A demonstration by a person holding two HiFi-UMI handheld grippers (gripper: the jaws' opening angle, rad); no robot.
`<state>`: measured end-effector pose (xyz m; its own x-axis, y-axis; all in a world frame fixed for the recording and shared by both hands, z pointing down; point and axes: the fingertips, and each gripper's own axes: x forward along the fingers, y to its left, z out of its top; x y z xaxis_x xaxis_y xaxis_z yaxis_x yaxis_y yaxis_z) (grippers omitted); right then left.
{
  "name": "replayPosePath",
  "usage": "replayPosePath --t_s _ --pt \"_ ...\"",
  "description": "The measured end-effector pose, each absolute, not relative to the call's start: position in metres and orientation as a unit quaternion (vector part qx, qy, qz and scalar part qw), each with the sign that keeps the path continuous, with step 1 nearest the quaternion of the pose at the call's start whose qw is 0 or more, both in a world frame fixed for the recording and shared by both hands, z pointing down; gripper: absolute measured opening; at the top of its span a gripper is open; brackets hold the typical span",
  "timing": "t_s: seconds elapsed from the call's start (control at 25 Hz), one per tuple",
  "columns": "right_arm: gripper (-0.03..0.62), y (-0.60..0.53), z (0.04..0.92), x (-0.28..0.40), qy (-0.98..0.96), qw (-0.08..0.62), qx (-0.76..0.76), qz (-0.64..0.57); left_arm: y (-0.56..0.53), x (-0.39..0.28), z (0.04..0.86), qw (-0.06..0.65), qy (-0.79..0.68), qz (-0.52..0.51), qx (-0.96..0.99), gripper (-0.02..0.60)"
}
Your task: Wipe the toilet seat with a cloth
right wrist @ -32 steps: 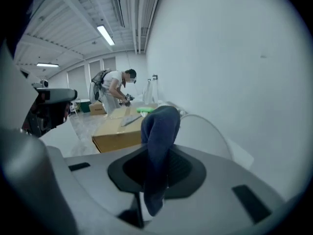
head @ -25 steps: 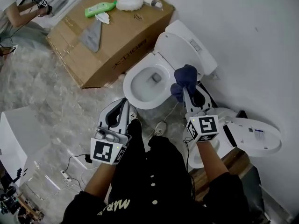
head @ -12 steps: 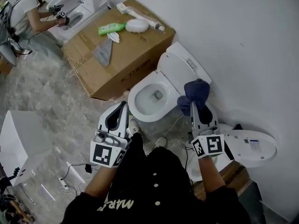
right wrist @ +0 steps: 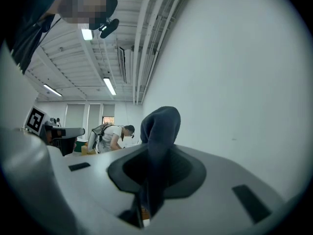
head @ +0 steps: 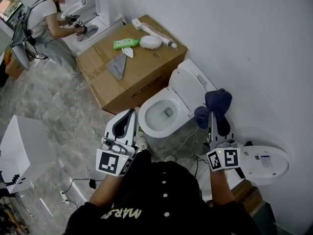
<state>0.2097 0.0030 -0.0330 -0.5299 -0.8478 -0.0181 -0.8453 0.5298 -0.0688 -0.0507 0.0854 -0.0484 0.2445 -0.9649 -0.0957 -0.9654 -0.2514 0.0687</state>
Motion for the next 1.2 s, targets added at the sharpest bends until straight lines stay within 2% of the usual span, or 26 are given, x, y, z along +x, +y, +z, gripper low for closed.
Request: replayPosePath --t_s 0.72,1.2 --pt "0.066 0.004 -0.062 0.248 0.853 0.052 -0.518 0.031 0.093 -0.104 -0.082 0.059 0.665 0.064 -0.742 0.011" --pt "0.066 0.005 -0.061 0.25 0.845 0.054 -0.531 0.032 0.095 -0.114 -0.073 0.055 0.675 0.056 -0.734 0.011"
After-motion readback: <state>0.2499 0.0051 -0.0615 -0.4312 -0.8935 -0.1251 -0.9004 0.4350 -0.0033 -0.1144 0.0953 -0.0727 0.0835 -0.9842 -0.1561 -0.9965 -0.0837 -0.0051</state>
